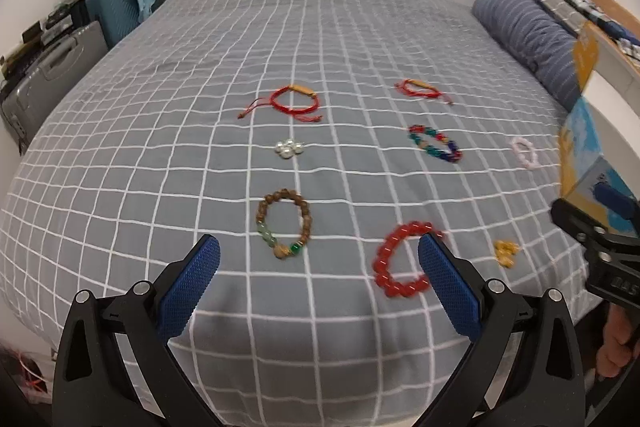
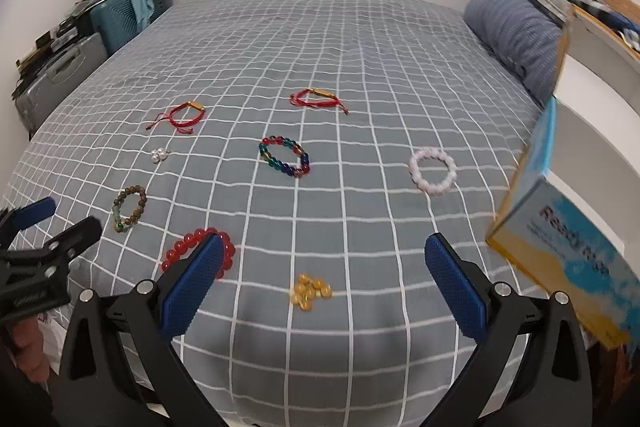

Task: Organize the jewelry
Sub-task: 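Grasp the pearl cluster with the left tool while the right tool grasps the multicolour bead bracelet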

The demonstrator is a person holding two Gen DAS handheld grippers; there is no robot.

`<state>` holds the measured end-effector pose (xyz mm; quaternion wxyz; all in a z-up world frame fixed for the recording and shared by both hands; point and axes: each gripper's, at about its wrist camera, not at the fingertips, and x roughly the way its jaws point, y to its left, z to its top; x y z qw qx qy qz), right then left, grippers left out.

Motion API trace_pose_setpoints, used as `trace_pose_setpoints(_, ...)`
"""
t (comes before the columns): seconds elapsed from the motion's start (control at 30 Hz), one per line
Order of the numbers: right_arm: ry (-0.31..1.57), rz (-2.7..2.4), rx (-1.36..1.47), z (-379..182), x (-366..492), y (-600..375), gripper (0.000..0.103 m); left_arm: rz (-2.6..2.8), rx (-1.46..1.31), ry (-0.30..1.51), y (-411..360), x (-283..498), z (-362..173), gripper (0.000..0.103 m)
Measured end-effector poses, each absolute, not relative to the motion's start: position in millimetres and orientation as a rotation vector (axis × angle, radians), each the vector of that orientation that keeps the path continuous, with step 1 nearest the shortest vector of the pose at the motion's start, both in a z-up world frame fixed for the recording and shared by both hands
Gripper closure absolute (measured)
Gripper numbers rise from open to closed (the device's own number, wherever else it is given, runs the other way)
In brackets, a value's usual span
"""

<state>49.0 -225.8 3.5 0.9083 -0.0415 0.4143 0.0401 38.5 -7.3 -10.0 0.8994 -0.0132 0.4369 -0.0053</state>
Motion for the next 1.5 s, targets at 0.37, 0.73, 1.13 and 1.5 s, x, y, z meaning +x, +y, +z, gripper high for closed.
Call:
trace_pose_setpoints(0.37,0.899,0.156,-0.145,-5.5,107.9,-208.5,0.006,-0.018,-0.043,0.935,13.6,99.9,-20.5,0.005)
trace_pose_setpoints(0.73,0.983,0.154,-0.206,-32.0,176.4,-190.7,0.018,-0.011,0.034,0.989,14.1,168.0,-50.8,0.005)
trace_pose_setpoints(1.13,1.181,0.171,-0.095,-74.4,226.9,-196.4,0.05,-0.036,-0.013,1.098,20.9,201.8,-87.8,0.018)
trace_pose_setpoints(1.5,1.232,0.172,-0.064,-83.9,234.3,-197.5,0.09,-0.052,-0.031,1.116,19.6,205.7,-84.1,0.075)
